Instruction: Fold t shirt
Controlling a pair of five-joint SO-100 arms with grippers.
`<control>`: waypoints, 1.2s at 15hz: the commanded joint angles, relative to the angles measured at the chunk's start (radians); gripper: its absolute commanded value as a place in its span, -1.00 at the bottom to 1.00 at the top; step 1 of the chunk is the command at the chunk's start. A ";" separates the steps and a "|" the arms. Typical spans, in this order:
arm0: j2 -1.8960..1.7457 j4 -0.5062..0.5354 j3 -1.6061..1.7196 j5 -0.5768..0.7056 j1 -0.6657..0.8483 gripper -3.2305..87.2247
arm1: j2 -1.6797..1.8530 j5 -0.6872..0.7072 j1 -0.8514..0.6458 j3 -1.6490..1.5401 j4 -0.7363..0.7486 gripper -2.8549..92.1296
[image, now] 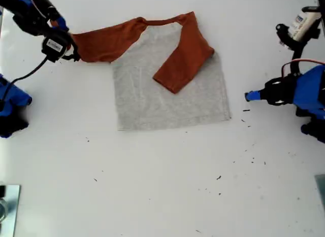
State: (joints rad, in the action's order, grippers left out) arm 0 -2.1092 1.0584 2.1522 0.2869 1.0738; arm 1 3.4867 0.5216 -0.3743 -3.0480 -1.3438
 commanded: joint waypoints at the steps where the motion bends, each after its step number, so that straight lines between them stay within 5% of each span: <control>1: -0.012 -0.008 -0.302 -0.049 -0.302 -0.93 | 0.003 0.002 0.002 -0.057 0.003 -0.87; 3: 0.187 0.002 -0.572 -0.020 -0.515 -0.93 | 0.002 -0.003 0.002 -0.057 0.003 -0.87; 4: 0.291 -0.046 -0.704 0.123 -0.626 -0.94 | 0.000 -0.003 -0.002 -0.057 0.003 -0.87; 6: 0.512 -0.035 -1.011 0.322 -0.831 -0.19 | 0.000 -0.006 -0.005 -0.057 0.003 -0.87; 7: 0.541 0.012 -1.042 0.302 -0.841 -0.44 | 0.000 -0.008 -0.005 -0.058 0.003 -0.87; 9: 0.471 0.103 -0.943 0.268 -0.770 -0.46 | -0.002 -0.008 -0.003 -0.058 0.003 -0.87; 12: 0.149 0.069 -0.517 0.268 -0.680 -0.56 | -0.002 -0.008 -0.006 -0.058 0.003 -0.87; 15: -0.241 -0.089 0.213 0.104 -0.601 -0.92 | -0.002 -0.008 -0.008 -0.058 0.003 -0.87; 18: -0.497 -0.276 0.772 -0.087 -0.660 -0.94 | -0.002 -0.011 -0.011 -0.058 0.003 -0.87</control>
State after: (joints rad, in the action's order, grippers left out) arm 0 -2.4620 0.8560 2.7151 0.2684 0.4541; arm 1 3.4867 0.5216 -0.3743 -3.0480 -1.3438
